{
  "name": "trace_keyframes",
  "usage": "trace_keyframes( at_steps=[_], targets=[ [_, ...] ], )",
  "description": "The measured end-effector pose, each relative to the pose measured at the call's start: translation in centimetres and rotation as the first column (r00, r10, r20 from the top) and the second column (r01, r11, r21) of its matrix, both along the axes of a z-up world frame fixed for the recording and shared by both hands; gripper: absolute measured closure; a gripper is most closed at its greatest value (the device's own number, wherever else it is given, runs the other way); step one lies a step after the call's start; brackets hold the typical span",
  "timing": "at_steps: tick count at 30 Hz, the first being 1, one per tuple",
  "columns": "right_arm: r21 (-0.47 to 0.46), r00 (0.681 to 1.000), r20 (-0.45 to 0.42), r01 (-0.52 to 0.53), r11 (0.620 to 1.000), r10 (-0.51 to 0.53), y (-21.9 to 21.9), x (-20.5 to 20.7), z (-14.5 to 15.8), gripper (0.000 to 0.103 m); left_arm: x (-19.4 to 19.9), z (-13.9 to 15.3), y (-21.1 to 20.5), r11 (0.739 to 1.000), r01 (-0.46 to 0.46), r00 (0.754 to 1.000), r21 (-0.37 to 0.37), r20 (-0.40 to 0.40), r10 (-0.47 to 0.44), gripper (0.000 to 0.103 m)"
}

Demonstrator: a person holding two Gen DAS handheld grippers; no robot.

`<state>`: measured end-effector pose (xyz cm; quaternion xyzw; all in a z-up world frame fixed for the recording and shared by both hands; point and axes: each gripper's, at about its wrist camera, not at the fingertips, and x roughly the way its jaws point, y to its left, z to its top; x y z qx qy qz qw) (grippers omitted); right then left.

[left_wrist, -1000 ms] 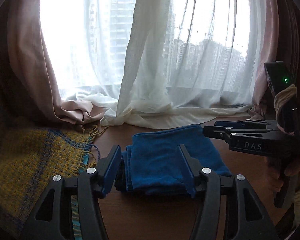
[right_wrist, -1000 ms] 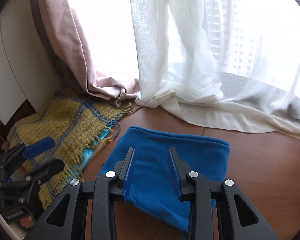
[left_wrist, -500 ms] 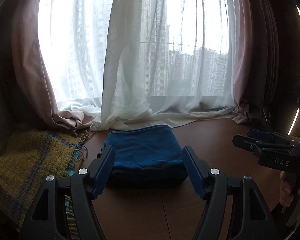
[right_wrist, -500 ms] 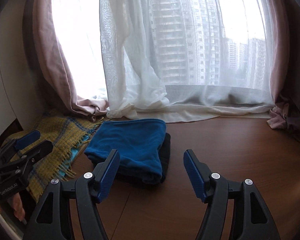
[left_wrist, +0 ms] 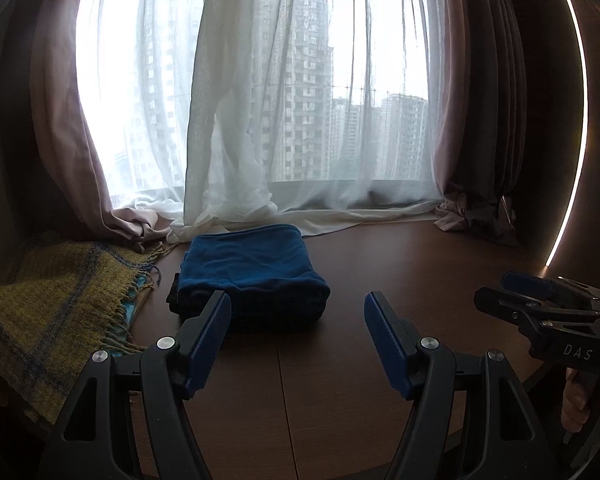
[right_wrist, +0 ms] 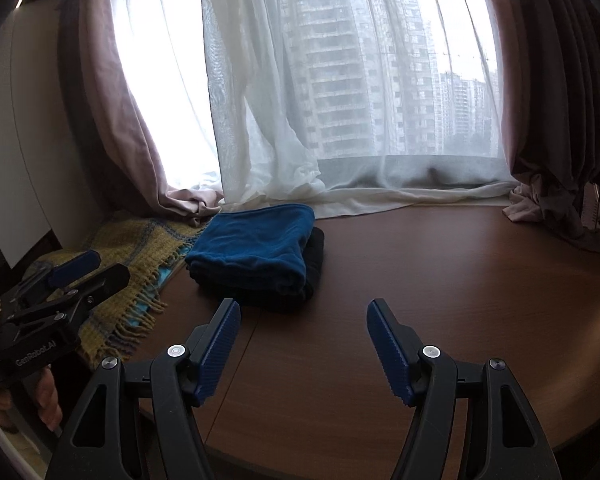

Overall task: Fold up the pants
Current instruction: 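Open both grippers and withdraw them from the stacked pants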

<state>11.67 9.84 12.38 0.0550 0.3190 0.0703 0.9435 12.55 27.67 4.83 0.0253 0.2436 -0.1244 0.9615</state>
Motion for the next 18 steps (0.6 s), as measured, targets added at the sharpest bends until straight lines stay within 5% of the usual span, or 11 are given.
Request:
trace_keyframes(
  at_steps=[18],
  targets=[
    [-0.003, 1.0, 0.017, 0.024, 1.0, -0.024, -1.8, -8.1, 0.8, 0.036, -7.4, 0.1, -1.8, 1.0, -0.009, 1.0, 0.006, -0.002, 0.009, 0.029]
  ],
)
